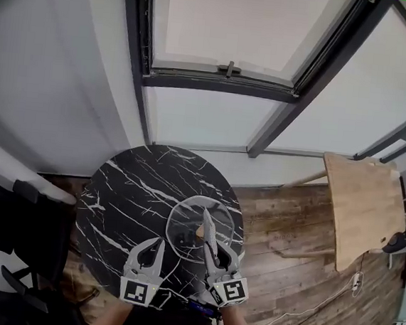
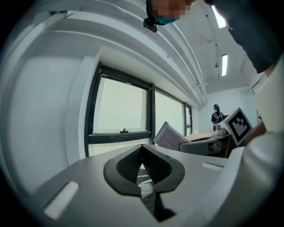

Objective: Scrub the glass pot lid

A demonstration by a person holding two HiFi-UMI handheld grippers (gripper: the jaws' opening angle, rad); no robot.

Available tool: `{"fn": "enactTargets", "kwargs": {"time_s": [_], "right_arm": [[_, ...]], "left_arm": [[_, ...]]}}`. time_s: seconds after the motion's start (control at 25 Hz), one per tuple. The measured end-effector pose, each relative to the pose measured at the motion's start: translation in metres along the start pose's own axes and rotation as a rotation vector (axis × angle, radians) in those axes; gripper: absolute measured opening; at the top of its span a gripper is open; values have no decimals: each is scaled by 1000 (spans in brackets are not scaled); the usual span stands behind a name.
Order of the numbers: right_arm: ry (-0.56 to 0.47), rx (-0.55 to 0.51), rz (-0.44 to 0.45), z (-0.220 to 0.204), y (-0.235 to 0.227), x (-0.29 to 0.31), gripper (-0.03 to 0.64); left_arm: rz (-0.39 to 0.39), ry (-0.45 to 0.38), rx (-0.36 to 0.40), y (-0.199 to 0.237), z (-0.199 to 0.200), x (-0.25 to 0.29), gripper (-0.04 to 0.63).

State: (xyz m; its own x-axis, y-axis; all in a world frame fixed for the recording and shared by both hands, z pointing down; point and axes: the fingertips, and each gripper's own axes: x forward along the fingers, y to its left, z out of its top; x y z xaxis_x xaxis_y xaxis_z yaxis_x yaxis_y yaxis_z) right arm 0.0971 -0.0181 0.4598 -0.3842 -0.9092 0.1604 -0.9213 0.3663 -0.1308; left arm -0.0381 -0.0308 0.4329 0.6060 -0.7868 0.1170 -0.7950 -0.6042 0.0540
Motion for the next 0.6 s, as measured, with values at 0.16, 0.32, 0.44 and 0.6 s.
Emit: {"fn": "enactTargets", "kwargs": {"time_s": [0.16,0.32,0.44,0.6], "right_arm": [[-47,-38,-88,35,8,-16,78],[-39,-33,-206,35,0,-31,78],[-21,-1,-250,26,-9,-33,80],[-27,4,-220,27,-8,-32,78]], "left_arm": [[-35,-65,-6,-9,36,-3,2],[-17,-60,-1,-6,43,-12,2],[-4,-37,7,0,42,-17,2],[-18,-1,2,1,35,-18,2]]}}
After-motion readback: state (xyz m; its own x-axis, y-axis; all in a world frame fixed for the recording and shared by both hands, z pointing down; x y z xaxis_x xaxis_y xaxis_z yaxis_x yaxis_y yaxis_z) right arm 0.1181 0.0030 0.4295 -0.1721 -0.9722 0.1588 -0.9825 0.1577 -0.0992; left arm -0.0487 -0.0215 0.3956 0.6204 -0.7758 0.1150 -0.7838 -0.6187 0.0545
